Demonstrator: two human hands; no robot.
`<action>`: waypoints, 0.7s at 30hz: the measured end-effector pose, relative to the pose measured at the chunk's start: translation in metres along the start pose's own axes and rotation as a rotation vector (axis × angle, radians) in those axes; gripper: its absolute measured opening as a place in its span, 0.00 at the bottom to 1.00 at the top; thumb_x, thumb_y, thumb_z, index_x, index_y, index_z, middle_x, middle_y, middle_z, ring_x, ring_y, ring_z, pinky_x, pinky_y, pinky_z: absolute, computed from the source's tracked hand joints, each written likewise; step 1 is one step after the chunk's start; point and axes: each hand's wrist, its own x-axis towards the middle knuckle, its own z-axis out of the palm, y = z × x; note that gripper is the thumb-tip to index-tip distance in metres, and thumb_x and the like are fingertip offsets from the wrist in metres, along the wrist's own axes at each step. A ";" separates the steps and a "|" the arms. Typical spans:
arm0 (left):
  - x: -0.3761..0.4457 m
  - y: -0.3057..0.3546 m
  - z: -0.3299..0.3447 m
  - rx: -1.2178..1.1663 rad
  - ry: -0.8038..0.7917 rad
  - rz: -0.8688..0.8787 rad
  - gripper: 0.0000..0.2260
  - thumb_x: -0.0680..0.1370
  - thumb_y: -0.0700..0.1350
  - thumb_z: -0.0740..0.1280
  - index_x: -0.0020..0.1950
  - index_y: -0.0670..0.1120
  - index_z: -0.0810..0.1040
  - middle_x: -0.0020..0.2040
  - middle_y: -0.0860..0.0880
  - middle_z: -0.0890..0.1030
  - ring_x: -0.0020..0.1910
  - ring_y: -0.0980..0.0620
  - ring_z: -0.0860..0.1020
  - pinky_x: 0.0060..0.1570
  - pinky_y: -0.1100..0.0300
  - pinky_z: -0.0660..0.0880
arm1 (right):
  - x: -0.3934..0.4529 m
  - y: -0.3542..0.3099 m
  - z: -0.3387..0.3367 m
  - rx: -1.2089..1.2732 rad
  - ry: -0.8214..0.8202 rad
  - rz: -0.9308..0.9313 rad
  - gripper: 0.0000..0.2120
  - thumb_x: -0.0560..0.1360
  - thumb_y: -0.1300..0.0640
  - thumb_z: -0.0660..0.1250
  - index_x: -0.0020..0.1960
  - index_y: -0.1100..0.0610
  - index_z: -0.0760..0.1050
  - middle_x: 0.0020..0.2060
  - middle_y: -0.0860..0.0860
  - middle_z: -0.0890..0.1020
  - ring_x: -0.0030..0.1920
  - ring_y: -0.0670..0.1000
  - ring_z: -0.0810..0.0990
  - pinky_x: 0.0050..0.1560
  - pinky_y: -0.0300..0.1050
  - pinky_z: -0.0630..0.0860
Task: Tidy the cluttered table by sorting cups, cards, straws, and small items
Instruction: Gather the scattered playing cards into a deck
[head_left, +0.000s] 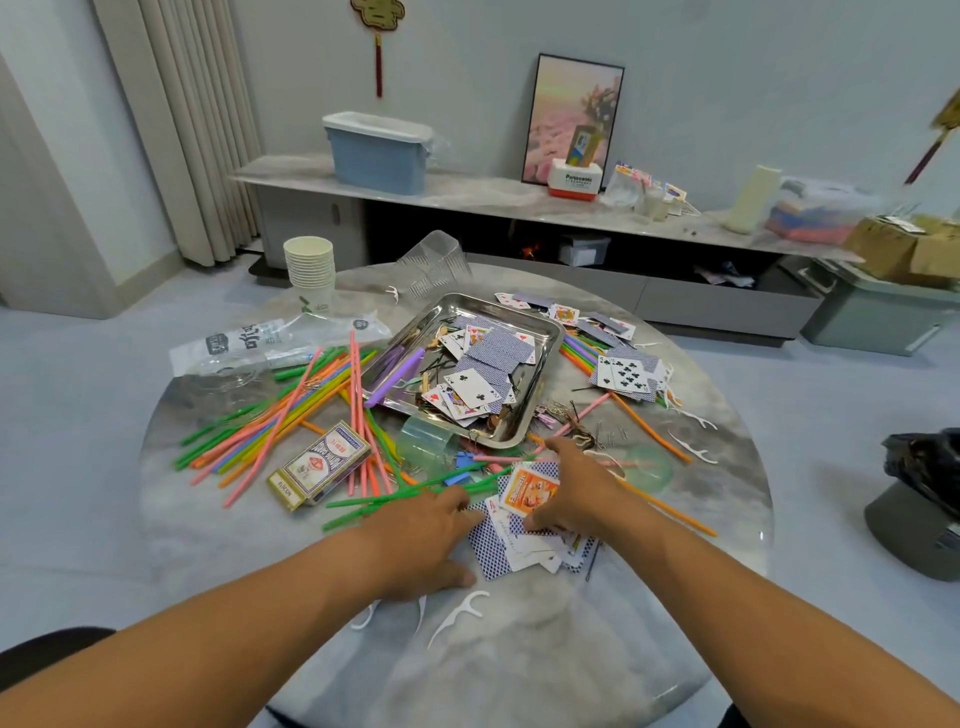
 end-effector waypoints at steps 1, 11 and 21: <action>0.001 0.001 0.001 0.003 0.001 -0.012 0.33 0.78 0.63 0.64 0.79 0.52 0.59 0.75 0.49 0.62 0.69 0.44 0.70 0.65 0.49 0.71 | 0.002 0.000 -0.004 0.084 -0.009 0.015 0.52 0.65 0.57 0.84 0.79 0.48 0.57 0.70 0.54 0.74 0.51 0.52 0.79 0.46 0.46 0.80; 0.010 0.003 -0.001 -0.087 0.067 -0.144 0.40 0.74 0.67 0.68 0.80 0.52 0.57 0.74 0.52 0.64 0.69 0.46 0.72 0.62 0.48 0.74 | 0.017 0.010 -0.040 0.469 -0.033 0.221 0.28 0.68 0.62 0.81 0.65 0.60 0.77 0.48 0.57 0.86 0.43 0.55 0.87 0.38 0.46 0.82; 0.026 0.013 -0.007 -0.270 0.120 -0.330 0.32 0.67 0.65 0.76 0.65 0.52 0.73 0.61 0.50 0.73 0.59 0.46 0.77 0.54 0.51 0.75 | -0.001 -0.005 0.012 0.342 -0.003 0.138 0.29 0.68 0.59 0.82 0.65 0.61 0.76 0.54 0.57 0.82 0.52 0.56 0.82 0.47 0.51 0.83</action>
